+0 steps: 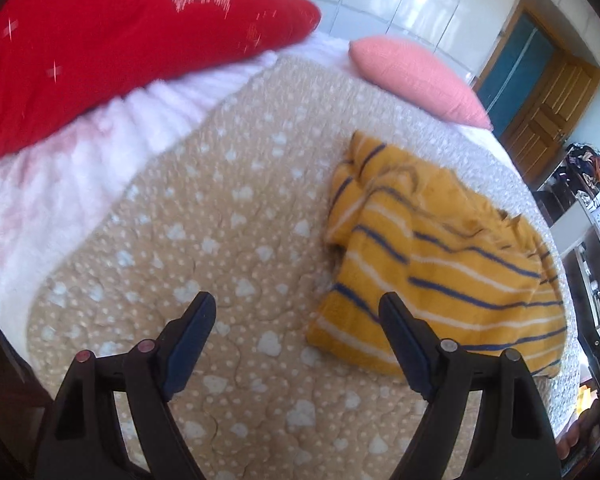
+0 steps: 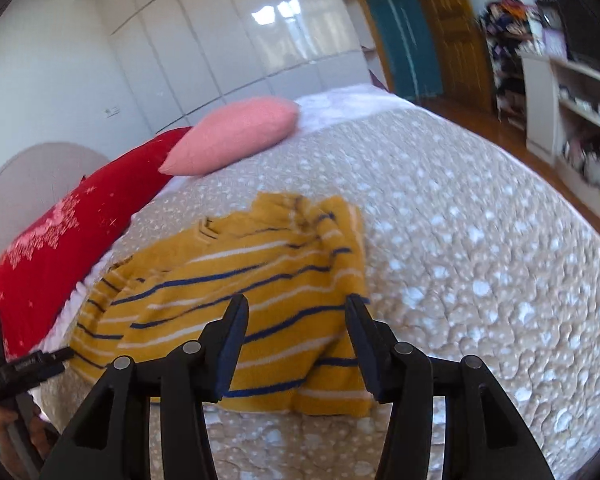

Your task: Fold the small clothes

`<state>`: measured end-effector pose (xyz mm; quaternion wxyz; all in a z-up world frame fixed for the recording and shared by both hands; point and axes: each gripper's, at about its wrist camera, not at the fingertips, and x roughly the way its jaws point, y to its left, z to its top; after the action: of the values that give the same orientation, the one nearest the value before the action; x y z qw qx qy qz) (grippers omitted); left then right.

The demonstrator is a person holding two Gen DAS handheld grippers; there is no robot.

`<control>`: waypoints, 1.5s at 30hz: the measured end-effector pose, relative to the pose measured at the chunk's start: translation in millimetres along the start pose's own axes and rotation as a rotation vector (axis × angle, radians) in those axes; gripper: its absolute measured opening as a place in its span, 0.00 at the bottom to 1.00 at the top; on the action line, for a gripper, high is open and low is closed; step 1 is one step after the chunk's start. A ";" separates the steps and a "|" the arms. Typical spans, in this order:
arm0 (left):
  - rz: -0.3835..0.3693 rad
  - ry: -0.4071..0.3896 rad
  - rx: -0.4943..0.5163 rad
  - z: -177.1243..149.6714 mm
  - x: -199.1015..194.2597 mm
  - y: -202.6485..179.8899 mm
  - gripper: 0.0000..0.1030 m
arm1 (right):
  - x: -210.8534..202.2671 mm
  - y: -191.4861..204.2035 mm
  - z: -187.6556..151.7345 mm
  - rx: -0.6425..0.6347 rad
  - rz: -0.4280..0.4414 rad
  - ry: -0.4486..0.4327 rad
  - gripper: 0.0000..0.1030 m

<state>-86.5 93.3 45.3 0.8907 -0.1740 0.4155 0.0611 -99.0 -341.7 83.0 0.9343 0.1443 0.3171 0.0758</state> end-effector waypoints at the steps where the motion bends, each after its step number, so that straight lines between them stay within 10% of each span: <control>1: 0.000 -0.020 0.012 0.6 -7.7 -4.4 0.80 | 0.3 8.8 1.0 -0.022 0.008 0.000 0.53; 12: 0.184 -0.179 0.191 -16.9 -60.2 -51.6 0.84 | 39.7 55.8 -14.9 -0.112 0.051 0.116 0.53; 45: 0.256 -0.105 0.276 -34.7 -34.7 -51.6 0.85 | 67.1 93.6 0.0 -0.194 0.056 0.132 0.68</control>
<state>-120.8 33.9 64.5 0.9115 0.0075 0.3916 0.1254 -50.8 -237.5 74.4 0.9184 0.0567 0.3650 0.1415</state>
